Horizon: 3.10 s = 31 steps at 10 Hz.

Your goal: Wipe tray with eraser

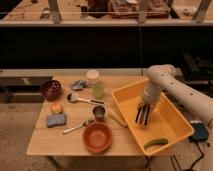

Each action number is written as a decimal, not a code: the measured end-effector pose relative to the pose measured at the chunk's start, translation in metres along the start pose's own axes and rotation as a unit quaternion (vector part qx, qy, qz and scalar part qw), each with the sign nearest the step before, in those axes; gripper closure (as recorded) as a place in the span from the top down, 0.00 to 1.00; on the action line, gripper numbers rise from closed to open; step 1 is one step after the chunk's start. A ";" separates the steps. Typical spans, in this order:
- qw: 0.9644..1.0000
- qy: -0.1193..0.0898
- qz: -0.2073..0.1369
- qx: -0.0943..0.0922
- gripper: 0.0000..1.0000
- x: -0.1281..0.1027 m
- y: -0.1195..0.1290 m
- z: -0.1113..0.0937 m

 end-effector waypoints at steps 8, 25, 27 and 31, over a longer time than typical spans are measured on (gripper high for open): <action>0.999 -0.017 0.041 0.015 0.44 -0.023 0.052 0.012; 0.999 0.002 -0.050 0.008 0.44 -0.021 -0.051 -0.009; 0.999 -0.003 -0.036 0.004 0.44 -0.010 -0.044 -0.004; 1.000 -0.020 0.017 -0.005 0.44 0.008 0.004 0.014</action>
